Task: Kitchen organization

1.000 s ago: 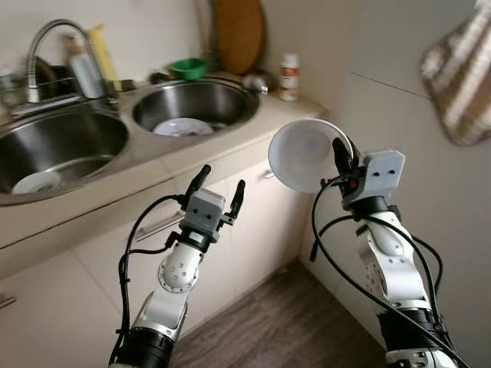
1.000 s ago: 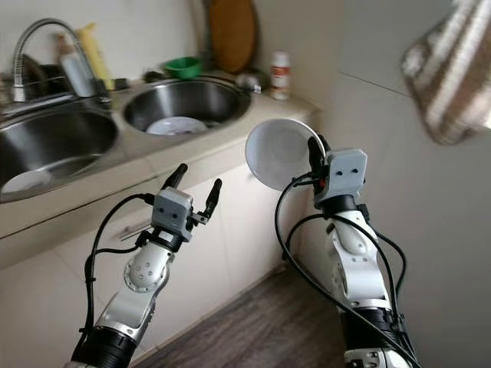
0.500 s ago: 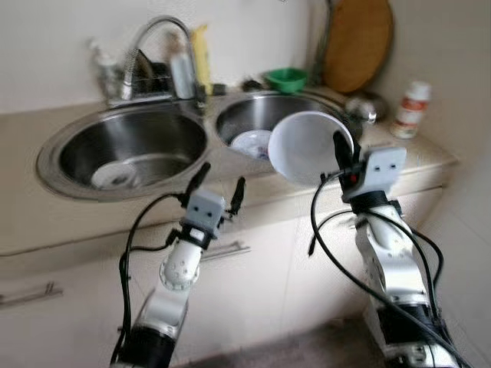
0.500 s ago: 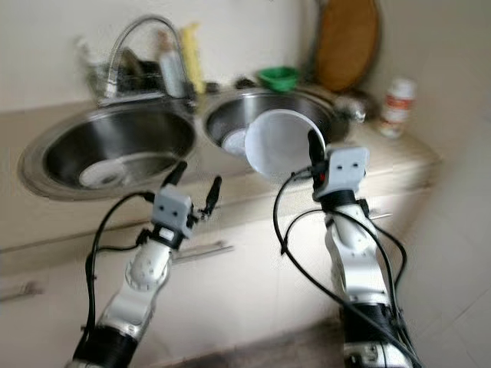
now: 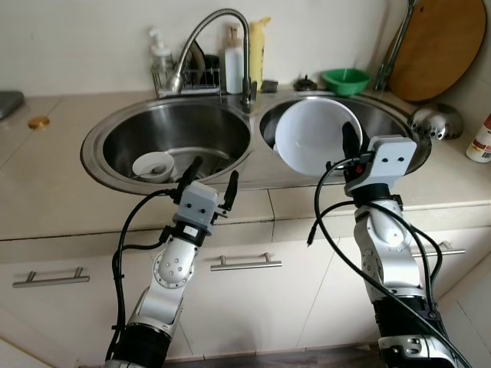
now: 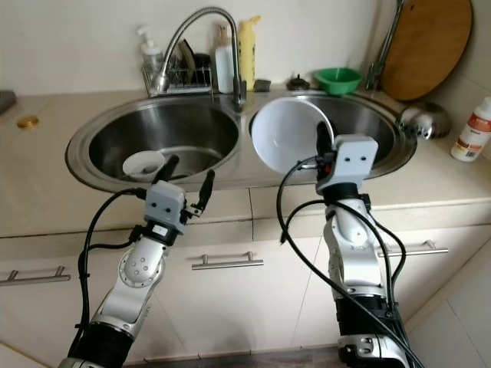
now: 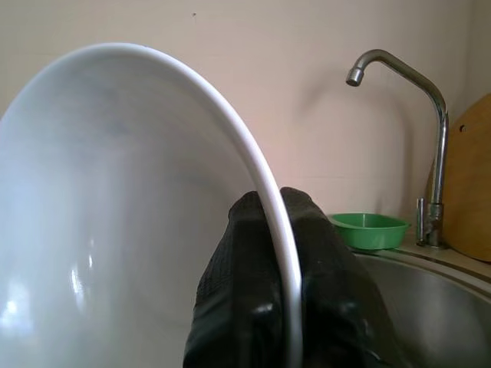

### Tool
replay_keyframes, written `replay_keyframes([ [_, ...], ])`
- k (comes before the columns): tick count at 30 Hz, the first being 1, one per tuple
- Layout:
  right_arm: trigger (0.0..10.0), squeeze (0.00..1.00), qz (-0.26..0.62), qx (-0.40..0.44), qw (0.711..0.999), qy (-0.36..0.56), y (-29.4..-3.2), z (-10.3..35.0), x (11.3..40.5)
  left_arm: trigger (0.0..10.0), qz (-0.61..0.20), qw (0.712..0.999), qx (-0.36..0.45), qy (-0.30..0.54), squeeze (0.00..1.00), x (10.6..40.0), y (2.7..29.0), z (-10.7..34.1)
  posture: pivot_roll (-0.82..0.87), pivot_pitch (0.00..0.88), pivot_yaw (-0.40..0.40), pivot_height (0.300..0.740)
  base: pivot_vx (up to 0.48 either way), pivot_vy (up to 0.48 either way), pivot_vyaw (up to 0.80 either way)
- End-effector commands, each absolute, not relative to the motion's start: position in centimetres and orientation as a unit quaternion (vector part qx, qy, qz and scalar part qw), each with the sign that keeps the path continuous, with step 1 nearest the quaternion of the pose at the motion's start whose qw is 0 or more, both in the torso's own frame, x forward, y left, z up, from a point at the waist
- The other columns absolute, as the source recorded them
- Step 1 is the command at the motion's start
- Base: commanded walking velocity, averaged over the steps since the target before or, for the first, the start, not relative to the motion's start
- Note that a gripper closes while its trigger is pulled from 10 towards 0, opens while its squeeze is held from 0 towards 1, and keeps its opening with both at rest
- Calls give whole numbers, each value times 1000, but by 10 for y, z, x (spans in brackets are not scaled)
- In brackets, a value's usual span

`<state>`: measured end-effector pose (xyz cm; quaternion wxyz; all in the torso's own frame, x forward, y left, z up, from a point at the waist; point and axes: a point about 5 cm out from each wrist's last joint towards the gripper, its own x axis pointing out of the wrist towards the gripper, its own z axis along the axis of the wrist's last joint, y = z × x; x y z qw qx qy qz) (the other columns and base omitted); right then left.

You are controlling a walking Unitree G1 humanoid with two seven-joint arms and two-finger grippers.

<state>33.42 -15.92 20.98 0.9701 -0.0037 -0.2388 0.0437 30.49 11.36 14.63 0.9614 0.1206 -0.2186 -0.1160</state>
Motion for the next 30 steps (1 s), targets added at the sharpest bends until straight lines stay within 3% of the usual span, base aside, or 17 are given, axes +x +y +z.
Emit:
replay_keyframes([
  [1, 0, 0, 36, 3, 969, -243, -162, 215, 337, 10000, -116, 960, 125, -222, 0, 305, 113, 147, 41, 0, 23, 740, 0, 0, 0],
  [7, 0, 0, 26, 1, 971, -240, -164, 213, 337, 10000, -113, 960, 122, -224, 0, 304, 115, 148, 40, 0, 26, 740, 0, 0, 0],
  [12, 0, 0, 23, 0, 972, -235, -162, 210, 336, 10000, -113, 958, 120, -235, 0, 304, 114, 152, 41, 0, 28, 740, 0, 0, 800],
  [26, 0, 0, 12, 8, 972, -236, -163, 210, 336, 10000, -102, 956, 118, -249, 0, 304, 117, 159, 47, 0, 27, 740, 362, 0, 221],
  [30, 0, 0, 5, 9, 972, -234, -166, 210, 337, 10000, -101, 957, 117, -246, 0, 304, 118, 159, 47, 0, 27, 740, 0, 0, 0],
])
